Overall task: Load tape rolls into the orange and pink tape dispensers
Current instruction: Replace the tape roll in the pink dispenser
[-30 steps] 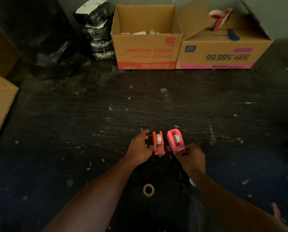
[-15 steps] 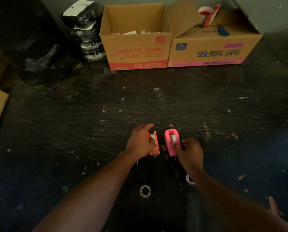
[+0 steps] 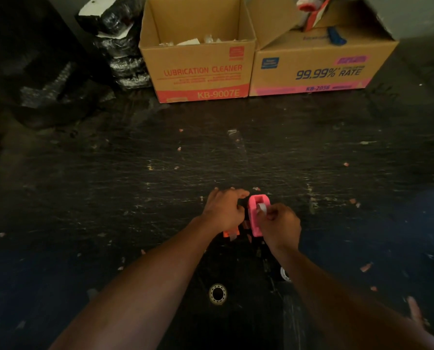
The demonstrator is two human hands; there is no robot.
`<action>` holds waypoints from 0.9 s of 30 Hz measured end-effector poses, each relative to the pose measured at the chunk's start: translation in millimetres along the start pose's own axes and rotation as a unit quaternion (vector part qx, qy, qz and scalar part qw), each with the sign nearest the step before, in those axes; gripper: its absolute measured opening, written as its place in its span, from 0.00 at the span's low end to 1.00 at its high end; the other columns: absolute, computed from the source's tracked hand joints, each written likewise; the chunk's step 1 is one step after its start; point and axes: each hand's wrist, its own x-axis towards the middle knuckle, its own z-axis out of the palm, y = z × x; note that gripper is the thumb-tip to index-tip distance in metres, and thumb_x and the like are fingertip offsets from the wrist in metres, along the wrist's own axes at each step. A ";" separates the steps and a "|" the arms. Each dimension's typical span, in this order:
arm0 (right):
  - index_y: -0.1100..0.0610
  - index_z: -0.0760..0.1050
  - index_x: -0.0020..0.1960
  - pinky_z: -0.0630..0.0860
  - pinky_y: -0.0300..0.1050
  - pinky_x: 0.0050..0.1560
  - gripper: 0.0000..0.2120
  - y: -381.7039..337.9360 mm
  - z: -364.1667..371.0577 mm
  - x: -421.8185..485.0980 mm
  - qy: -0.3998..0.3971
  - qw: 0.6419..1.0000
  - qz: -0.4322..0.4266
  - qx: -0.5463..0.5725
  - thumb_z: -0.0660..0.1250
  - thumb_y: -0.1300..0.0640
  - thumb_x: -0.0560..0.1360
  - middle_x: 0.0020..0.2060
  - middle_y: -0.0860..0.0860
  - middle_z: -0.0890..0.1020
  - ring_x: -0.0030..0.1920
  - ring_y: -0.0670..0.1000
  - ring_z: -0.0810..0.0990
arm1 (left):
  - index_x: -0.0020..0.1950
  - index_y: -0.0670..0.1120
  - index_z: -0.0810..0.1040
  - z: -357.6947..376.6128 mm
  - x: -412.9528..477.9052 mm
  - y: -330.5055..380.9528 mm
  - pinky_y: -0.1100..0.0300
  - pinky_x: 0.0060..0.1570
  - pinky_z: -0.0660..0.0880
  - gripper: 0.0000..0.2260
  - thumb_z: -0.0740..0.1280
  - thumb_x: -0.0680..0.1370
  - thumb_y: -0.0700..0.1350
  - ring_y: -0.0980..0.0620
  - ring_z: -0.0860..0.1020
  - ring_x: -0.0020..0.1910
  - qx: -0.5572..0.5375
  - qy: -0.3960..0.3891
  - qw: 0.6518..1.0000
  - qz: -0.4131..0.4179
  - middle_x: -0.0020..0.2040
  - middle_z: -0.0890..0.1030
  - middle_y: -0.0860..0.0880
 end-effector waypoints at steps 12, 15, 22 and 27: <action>0.56 0.82 0.53 0.64 0.34 0.32 0.11 -0.8 -2.4 3.8 -0.008 1.000 -0.024 -0.010 0.72 0.48 0.77 0.45 0.52 0.85 0.40 0.47 0.77 | 0.69 0.53 0.79 7.3 0.4 -4.1 0.45 0.69 0.71 0.25 0.64 0.74 0.37 0.48 0.77 0.65 0.042 -0.040 0.997 0.058 0.66 0.82 0.51; 0.56 0.83 0.52 0.68 0.37 0.33 0.13 -1.8 -3.4 4.4 -0.008 1.000 -0.024 -0.015 0.72 0.46 0.77 0.44 0.52 0.86 0.41 0.49 0.80 | 0.65 0.52 0.81 6.8 -2.1 -2.7 0.45 0.66 0.72 0.22 0.65 0.73 0.36 0.48 0.77 0.62 0.054 -0.038 0.995 0.077 0.61 0.83 0.51; 0.56 0.82 0.51 0.73 0.43 0.42 0.13 -5.1 -2.7 2.0 0.008 1.000 -0.017 -0.007 0.72 0.46 0.76 0.45 0.52 0.86 0.42 0.49 0.80 | 0.68 0.52 0.79 7.2 -1.9 -4.4 0.42 0.73 0.67 0.24 0.66 0.72 0.39 0.44 0.73 0.70 0.077 -0.055 0.992 0.085 0.68 0.80 0.51; 0.56 0.81 0.49 0.81 0.51 0.43 0.12 -2.9 -2.4 -1.1 0.018 1.000 -0.022 0.013 0.74 0.47 0.75 0.42 0.52 0.85 0.42 0.53 0.84 | 0.69 0.52 0.79 4.8 -0.1 -1.4 0.43 0.71 0.69 0.24 0.66 0.73 0.37 0.44 0.73 0.70 0.083 -0.066 0.992 0.073 0.68 0.80 0.51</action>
